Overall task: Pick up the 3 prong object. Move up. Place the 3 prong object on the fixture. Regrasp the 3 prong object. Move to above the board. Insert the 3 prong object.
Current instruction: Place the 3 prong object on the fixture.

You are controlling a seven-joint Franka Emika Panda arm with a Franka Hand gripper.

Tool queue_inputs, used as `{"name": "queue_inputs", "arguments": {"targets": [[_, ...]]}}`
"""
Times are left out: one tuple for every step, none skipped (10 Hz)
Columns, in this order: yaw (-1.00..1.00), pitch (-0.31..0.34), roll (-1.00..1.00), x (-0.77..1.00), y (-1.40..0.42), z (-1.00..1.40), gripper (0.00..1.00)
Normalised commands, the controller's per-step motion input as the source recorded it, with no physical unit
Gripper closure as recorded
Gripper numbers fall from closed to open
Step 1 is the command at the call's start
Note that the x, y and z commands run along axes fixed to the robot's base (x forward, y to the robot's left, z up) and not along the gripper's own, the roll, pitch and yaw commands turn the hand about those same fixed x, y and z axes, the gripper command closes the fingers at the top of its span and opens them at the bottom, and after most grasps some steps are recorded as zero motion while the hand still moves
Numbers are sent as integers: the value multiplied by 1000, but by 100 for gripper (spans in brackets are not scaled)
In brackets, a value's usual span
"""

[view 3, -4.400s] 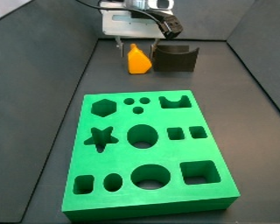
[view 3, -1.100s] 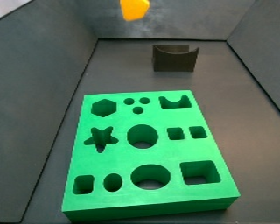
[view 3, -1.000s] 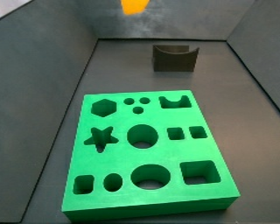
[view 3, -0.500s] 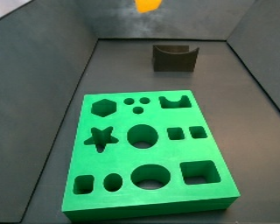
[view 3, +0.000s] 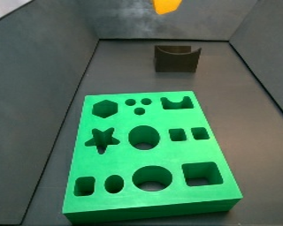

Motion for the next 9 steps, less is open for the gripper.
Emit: {"name": "queue_inputs", "arguments": {"targets": [[32, 130, 35, 1000, -30, -5, 100], [31, 147, 42, 1000, -20, -5, 100], [30, 157, 45, 999, -14, -1, 100], [30, 164, 48, 953, -14, 1, 100], [34, 170, 54, 868, -7, -2, 100], [-185, 96, -1000, 408, 126, 33, 100], [-188, 98, -1000, 349, 125, 30, 100], [-196, 100, -1000, 305, 134, 28, 100], [-190, 114, -1000, 184, 75, 2, 100]]}}
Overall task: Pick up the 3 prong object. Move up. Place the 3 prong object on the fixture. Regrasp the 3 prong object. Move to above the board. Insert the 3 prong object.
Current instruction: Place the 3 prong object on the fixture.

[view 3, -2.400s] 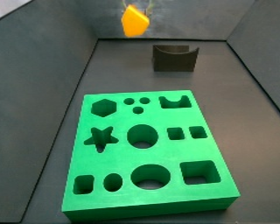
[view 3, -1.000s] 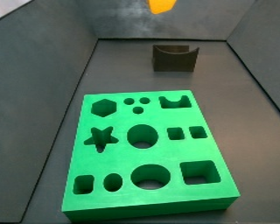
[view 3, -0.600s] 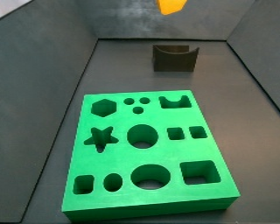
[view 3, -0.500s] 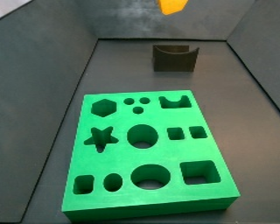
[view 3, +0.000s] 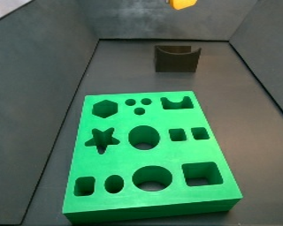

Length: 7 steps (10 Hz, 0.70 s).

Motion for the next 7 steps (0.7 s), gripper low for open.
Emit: {"name": "queue_inputs", "arguments": {"targets": [[-191, 122, -1000, 111, 53, 3, 100], [-196, 128, -1000, 42, 52, 5, 100], [-191, 108, -940, 24, 50, 9, 100], [-150, 57, -619, 44, 43, -3, 100], [-133, 49, -494, 61, 46, -9, 100], [-102, 53, -288, 73, 35, -4, 100], [-85, 47, -207, 64, 30, 5, 100]]}}
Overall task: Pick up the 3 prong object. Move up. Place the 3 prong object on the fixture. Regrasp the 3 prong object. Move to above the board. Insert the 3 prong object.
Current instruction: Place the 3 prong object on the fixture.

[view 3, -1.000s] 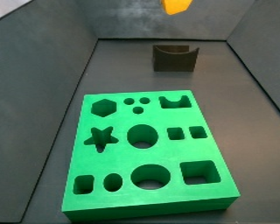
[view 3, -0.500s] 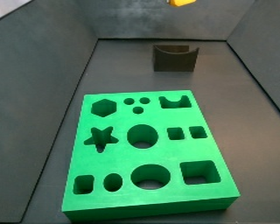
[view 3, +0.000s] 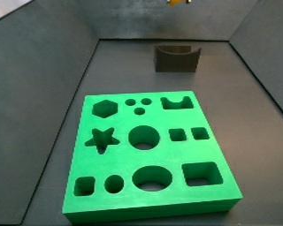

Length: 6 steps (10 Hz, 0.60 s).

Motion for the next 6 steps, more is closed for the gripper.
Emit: {"name": "queue_inputs", "arguments": {"targets": [[-129, 25, -1000, 98, 62, -1000, 100], [-129, 23, -1000, 98, 63, -1000, 100], [-130, 33, -1000, 108, 74, -1000, 100], [-133, 54, -1000, 120, 73, -1000, 100], [-140, 60, -1000, 127, 82, -1000, 100], [-151, 55, -969, 134, 87, -1000, 100]]}}
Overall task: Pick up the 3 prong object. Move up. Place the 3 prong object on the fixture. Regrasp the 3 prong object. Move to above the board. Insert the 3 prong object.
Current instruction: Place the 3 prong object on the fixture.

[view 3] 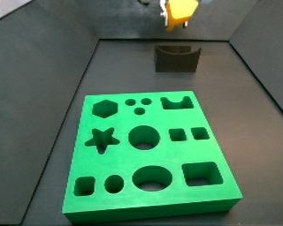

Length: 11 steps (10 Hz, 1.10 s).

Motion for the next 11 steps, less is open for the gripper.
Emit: {"name": "queue_inputs", "arguments": {"targets": [[-141, 45, -794, 141, 91, -1000, 100], [-131, 32, -619, 151, 98, -1000, 100], [-117, 28, -381, 164, 106, -1000, 100], [-105, 21, -249, 175, 104, -1000, 100], [-95, 15, -188, 168, 98, -955, 100], [-90, 6, -160, 136, 87, -749, 100], [-80, -10, -138, 104, 63, -503, 100], [-75, -23, -90, 73, 44, -424, 100], [-73, -25, -86, 70, 43, -424, 100], [0, 0, 0, 0, -500, -167, 100], [0, 0, 0, 0, 0, 0, 0]]}}
